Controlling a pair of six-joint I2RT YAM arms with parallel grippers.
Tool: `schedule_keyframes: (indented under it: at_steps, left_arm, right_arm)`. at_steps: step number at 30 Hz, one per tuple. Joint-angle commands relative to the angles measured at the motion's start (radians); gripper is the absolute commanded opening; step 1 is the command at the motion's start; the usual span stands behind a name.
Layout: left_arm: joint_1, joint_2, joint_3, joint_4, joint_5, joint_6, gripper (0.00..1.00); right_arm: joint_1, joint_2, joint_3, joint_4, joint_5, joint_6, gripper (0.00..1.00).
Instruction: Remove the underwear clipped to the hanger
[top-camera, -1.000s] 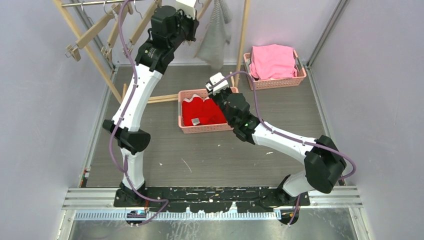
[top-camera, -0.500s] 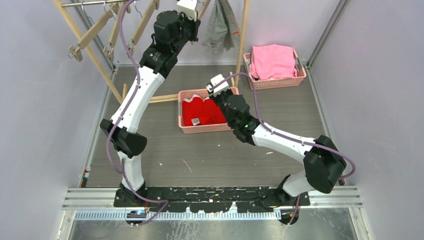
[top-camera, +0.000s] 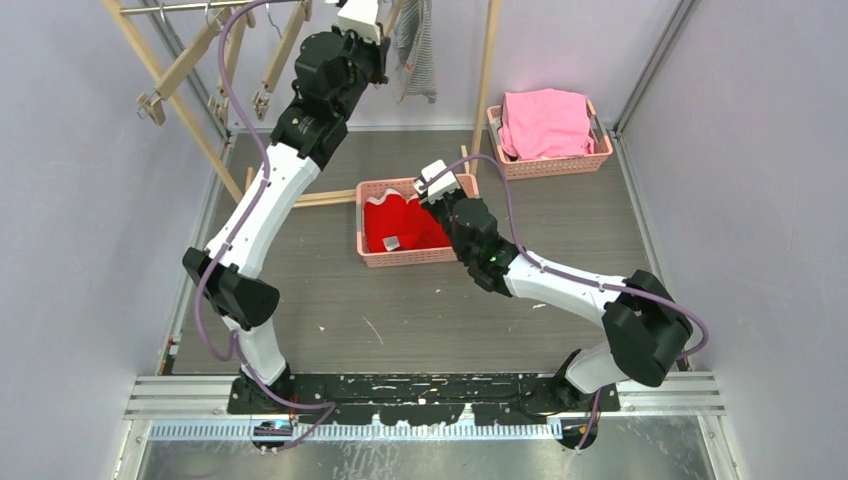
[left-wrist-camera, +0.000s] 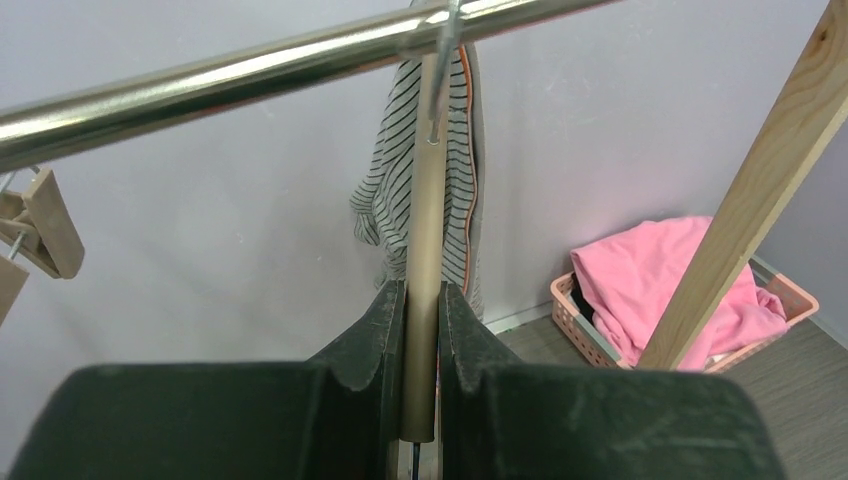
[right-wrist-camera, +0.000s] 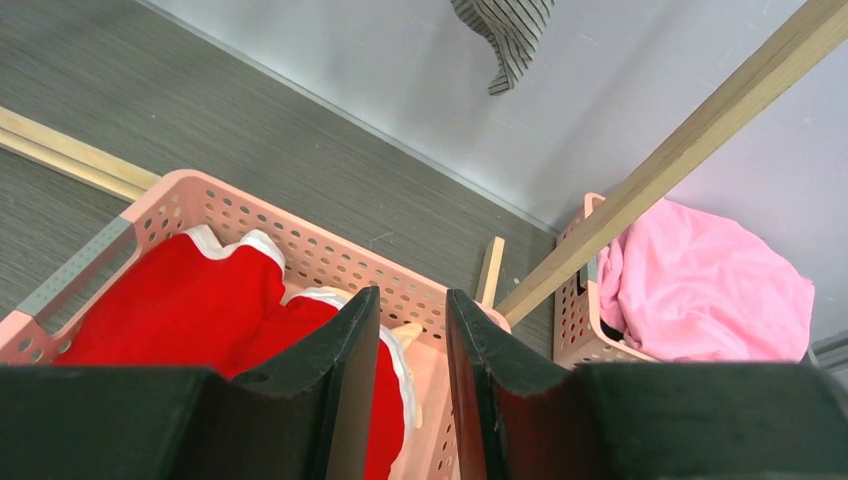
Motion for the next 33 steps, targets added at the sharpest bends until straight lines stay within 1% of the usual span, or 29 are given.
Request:
schedule_keyframes:
  at_steps: [1,4,14,20,28,33]
  left_arm:
    - [0.004,-0.154,-0.059,0.237,-0.015,-0.018,0.00]
    - [0.005,-0.206,-0.130,0.279,-0.013,-0.018,0.00]
    - [0.005,-0.326,-0.307,0.302,-0.008,-0.001,0.00]
    - [0.006,-0.328,-0.341,0.237,0.001,0.010,0.00]
    - [0.006,-0.350,-0.451,0.202,0.014,0.008,0.00]
    - [0.006,-0.413,-0.580,0.230,0.011,-0.005,0.00]
  right_arm:
    - [0.001,-0.033,-0.006,0.052,0.011,0.027,0.36]
    - [0.001,-0.034,-0.004,0.044,0.008,0.033,0.36]
    - [0.001,-0.040,-0.002,0.033,-0.019,0.077,0.36]
    - [0.001,-0.044,0.013,0.010,-0.040,0.098,0.36]
    - [0.001,-0.066,0.007,0.005,-0.053,0.109,0.36]
    - [0.001,-0.083,0.007,-0.002,-0.043,0.106,0.36]
